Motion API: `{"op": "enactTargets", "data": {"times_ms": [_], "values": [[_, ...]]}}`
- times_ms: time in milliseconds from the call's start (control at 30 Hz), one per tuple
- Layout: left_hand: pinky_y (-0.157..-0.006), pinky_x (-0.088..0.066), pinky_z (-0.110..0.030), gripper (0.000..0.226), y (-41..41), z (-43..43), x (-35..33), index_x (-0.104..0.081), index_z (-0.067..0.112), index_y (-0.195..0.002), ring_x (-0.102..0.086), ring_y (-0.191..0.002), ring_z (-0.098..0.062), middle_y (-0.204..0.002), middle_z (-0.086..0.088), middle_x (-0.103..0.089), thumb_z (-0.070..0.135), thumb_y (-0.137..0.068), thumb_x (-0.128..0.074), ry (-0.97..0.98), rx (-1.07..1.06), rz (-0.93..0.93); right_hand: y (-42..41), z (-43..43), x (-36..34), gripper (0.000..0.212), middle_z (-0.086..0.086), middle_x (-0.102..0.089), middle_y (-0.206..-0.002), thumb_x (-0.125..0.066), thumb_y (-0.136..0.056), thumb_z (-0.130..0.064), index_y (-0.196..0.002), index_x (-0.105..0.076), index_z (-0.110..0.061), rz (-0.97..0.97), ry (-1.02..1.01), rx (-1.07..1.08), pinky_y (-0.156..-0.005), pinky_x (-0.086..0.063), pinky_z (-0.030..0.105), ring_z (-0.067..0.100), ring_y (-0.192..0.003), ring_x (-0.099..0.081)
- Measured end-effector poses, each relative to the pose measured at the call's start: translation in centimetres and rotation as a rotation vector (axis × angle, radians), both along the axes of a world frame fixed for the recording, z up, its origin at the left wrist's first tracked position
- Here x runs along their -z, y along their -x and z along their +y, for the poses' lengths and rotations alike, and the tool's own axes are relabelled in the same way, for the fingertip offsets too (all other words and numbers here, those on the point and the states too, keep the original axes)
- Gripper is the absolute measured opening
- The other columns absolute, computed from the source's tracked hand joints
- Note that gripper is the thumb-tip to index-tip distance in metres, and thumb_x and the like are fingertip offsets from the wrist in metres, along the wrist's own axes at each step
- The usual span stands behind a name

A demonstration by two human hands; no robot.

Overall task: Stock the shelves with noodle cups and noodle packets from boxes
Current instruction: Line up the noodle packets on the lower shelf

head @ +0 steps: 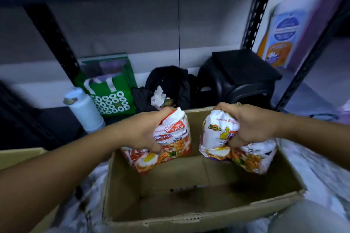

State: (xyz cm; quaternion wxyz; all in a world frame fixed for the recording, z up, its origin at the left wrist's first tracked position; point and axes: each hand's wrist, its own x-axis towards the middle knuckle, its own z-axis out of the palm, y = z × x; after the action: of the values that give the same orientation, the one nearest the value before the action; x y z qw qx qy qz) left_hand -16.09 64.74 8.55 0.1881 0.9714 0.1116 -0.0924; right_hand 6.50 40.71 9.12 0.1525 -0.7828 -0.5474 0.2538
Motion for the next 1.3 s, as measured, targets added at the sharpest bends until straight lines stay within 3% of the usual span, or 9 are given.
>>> {"op": "enactTargets", "data": {"times_ms": [167, 400, 467, 567, 633, 700, 867, 1167, 1300], "values": [[-0.072, -0.053, -0.016, 0.108, 1.5, 0.8, -11.3, -0.020, 0.057, -0.140, -0.064, -0.092, 0.001, -0.111, 0.019, -0.064, 0.039, -0.065, -0.095, -0.091, 0.030, -0.059, 1.7, -0.1, -10.4, 0.076, -0.010, -0.072, -0.096, -0.093, -0.065, -0.023, -0.121, -0.047, -0.044, -0.053, -0.078, -0.015, -0.058, -0.052, 0.021, 0.004, -0.074, -0.071], [-0.078, -0.054, -0.025, 0.110, 3.0, 1.3, -26.7, -0.020, 0.067, -0.135, -0.063, -0.094, 0.005, -0.111, 0.024, -0.065, 0.044, -0.061, -0.098, -0.240, 0.053, -0.190, 3.9, 1.6, -24.2, 0.071, -0.009, -0.072, -0.091, -0.091, -0.064, -0.029, -0.116, -0.046, -0.047, -0.259, -0.201, -0.018, -0.061, -0.056, 0.032, 0.006, -0.072, -0.068], [-0.086, -0.050, -0.019, 0.116, 3.4, 1.6, -30.8, -0.016, 0.070, -0.139, -0.059, -0.102, 0.010, -0.124, 0.034, -0.059, 0.045, -0.060, -0.098, -0.278, 0.052, -0.225, 4.3, 1.9, -28.4, 0.075, -0.016, -0.069, -0.088, -0.091, -0.064, -0.031, -0.120, -0.045, -0.050, -0.316, -0.221, -0.020, -0.062, -0.052, 0.023, 0.001, -0.072, -0.065], [-0.099, -0.044, -0.018, 0.127, 4.1, 1.9, -36.5, -0.011, 0.052, -0.157, -0.056, -0.112, 0.009, -0.136, 0.042, -0.044, 0.042, -0.063, -0.096, -0.306, -0.033, -0.247, 4.7, 2.7, -34.4, 0.092, -0.026, -0.061, -0.088, -0.091, -0.067, -0.032, -0.142, -0.039, -0.042, -0.389, -0.248, 0.025, -0.066, -0.044, 0.010, -0.015, -0.074, -0.059], [-0.079, -0.058, -0.019, 0.111, 4.1, 2.5, -39.8, -0.026, 0.052, -0.150, -0.070, -0.097, 0.001, -0.114, 0.032, -0.068, 0.031, -0.066, -0.096, -0.272, -0.055, -0.251, 4.3, 3.5, -37.8, 0.076, -0.012, -0.072, -0.092, -0.091, -0.070, -0.020, -0.132, -0.048, -0.032, -0.307, -0.239, 0.027, -0.075, -0.058, 0.025, -0.002, -0.080, -0.070], [-0.065, -0.059, -0.018, 0.099, 3.7, 3.1, -42.2, -0.034, 0.057, -0.136, -0.073, -0.091, -0.001, -0.104, 0.026, -0.071, 0.022, -0.068, -0.096, -0.279, -0.054, -0.283, 3.9, 4.6, -40.4, 0.066, 0.000, -0.077, -0.098, -0.091, -0.070, -0.012, -0.120, -0.052, -0.030, -0.282, -0.235, 0.014, -0.078, -0.063, 0.047, 0.021, -0.086, -0.077], [-0.060, -0.058, -0.019, 0.108, 1.7, 4.3, -44.9, -0.027, 0.050, -0.150, -0.073, -0.088, -0.004, -0.110, 0.013, -0.071, 0.019, -0.070, -0.094, -0.334, -0.071, -0.271, 3.5, 8.0, -44.0, 0.065, 0.005, -0.076, -0.104, -0.089, -0.072, -0.011, -0.121, -0.052, -0.031, -0.302, -0.207, 0.017, -0.075, -0.064, 0.046, 0.026, -0.087, -0.077], [-0.092, -0.059, -0.044, 0.094, -1.7, 5.3, -44.0, -0.035, 0.043, -0.143, -0.064, -0.115, -0.020, -0.122, 0.010, -0.064, 0.016, -0.072, -0.091, -0.427, -0.119, -0.150, 1.8, 12.2, -43.0, 0.075, -0.001, -0.069, -0.115, -0.091, -0.071, -0.024, -0.129, -0.045, -0.038, -0.438, -0.103, 0.025, -0.081, -0.064, 0.042, 0.022, -0.096, -0.074], [-0.103, -0.052, -0.053, 0.122, -3.6, 6.6, -41.6, -0.004, 0.044, -0.161, -0.050, -0.136, -0.034, -0.158, -0.005, -0.043, 0.009, -0.077, -0.086, -0.471, -0.195, -0.037, -0.3, 14.1, -40.5, 0.085, -0.004, -0.065, -0.120, -0.089, -0.067, -0.029, -0.134, -0.039, -0.045, -0.467, -0.074, 0.025, -0.094, -0.058, 0.046, 0.020, -0.106, -0.067]]}}
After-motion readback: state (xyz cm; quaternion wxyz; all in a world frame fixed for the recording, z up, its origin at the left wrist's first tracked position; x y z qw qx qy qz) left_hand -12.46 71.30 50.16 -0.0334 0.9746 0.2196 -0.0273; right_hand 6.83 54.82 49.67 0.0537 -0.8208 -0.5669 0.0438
